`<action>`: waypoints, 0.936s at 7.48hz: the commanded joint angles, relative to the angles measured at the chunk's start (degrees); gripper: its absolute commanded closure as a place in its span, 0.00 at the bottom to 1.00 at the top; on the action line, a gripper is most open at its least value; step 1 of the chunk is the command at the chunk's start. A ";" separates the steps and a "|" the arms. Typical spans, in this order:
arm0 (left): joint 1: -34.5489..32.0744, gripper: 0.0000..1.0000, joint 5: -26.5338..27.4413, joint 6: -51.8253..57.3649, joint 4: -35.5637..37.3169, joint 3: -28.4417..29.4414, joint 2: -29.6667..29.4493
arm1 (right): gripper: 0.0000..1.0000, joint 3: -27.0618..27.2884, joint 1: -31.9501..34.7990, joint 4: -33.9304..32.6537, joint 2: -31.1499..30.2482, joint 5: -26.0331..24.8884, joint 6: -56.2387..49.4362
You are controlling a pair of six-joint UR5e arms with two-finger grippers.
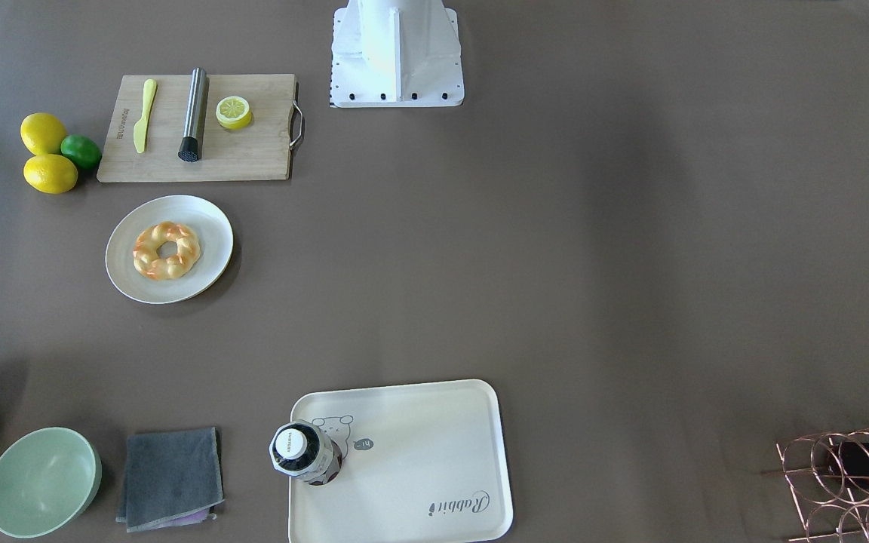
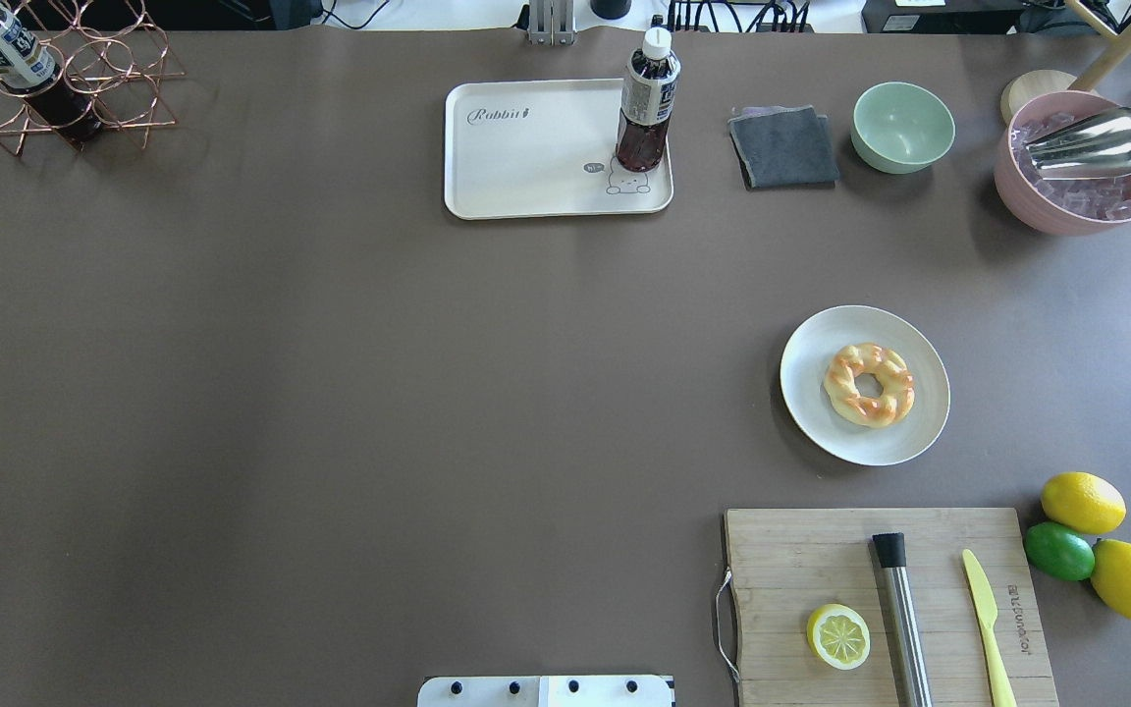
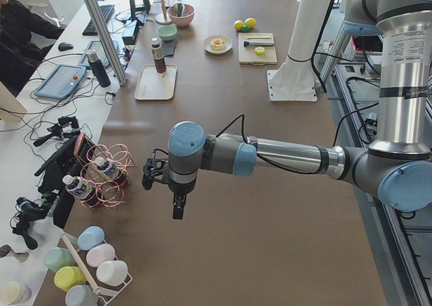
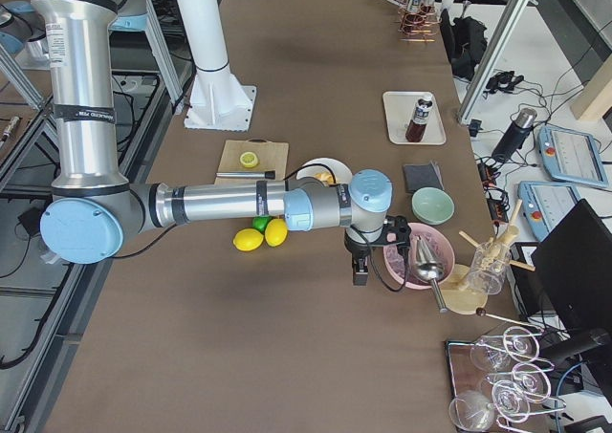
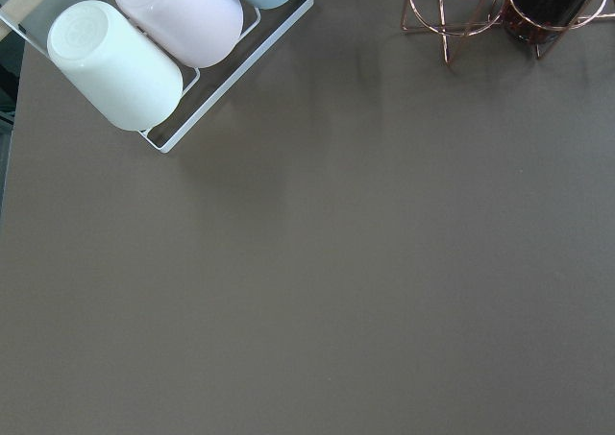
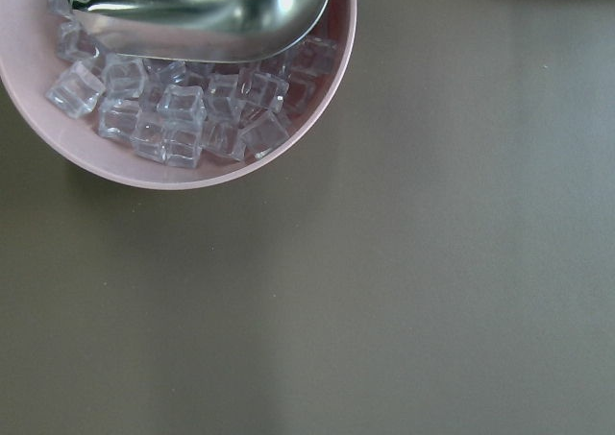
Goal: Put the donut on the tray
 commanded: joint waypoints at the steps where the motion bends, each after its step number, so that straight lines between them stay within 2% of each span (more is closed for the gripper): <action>1: 0.00 0.02 0.01 -0.08 0.04 0.03 -0.06 | 0.00 0.03 -0.03 0.03 0.14 0.00 0.02; 7: 0.00 0.02 0.01 -0.08 0.04 0.12 -0.15 | 0.00 -0.06 -0.03 0.12 0.23 -0.09 -0.68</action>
